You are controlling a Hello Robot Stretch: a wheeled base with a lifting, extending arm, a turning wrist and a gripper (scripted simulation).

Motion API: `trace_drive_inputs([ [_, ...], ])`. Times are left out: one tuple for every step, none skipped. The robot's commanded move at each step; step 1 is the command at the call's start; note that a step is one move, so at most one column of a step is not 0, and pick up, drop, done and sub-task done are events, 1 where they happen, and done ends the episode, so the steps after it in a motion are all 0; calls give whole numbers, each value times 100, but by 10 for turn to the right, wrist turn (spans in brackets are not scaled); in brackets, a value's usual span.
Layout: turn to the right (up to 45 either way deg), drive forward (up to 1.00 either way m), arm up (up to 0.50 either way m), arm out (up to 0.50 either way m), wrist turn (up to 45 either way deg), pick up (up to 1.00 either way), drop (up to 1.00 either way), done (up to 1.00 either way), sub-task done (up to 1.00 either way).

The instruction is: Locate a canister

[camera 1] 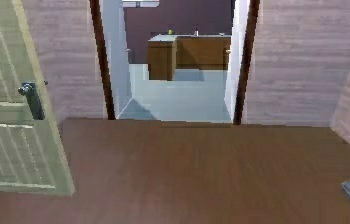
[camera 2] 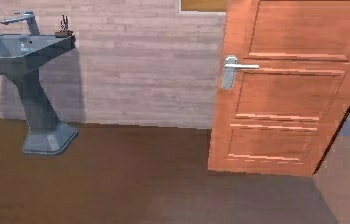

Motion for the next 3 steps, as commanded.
trace_drive_inputs([
  [0, 100, 0, 0, 0, 0, 0, 0, 0],
  [0, 100, 0, 0, 0, 0, 0, 0, 0],
  [0, 100, 0, 0, 0, 0, 0, 0, 0],
])
